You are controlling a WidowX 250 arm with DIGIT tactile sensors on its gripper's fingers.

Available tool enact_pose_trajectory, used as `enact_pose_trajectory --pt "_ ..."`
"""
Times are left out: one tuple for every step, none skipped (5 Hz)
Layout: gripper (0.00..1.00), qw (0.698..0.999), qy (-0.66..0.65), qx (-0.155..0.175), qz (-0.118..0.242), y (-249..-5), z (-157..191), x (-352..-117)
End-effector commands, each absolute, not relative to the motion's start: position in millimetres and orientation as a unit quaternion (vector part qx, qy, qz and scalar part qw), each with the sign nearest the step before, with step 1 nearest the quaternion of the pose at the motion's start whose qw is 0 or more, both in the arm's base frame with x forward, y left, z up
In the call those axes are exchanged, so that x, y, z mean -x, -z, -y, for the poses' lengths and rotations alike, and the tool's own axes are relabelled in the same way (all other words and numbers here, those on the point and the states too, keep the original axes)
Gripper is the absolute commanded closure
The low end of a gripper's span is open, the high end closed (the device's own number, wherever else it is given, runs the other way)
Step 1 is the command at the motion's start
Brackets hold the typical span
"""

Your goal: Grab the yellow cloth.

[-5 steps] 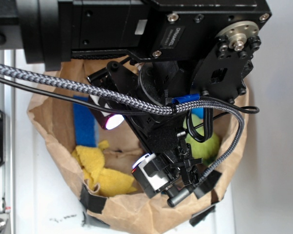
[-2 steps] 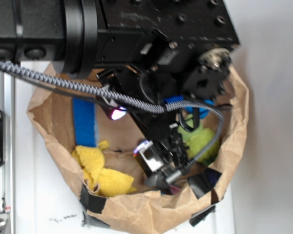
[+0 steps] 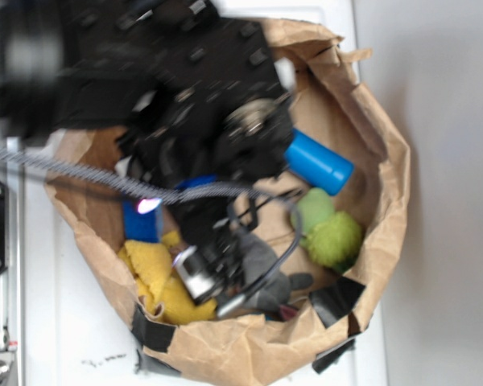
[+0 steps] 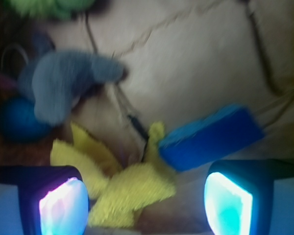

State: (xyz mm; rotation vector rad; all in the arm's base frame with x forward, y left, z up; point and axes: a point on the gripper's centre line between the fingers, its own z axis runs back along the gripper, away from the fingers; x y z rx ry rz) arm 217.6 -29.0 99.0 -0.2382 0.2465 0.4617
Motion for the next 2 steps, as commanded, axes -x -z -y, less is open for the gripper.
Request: enact_pose_trajectory --pt "0.0 0.964 -0.226 0.125 -0.069 -86.8 57.4 -229.1" --pt "0.0 0.967 -0.21 0.121 -0.084 -77.1 67.9 -226.7"
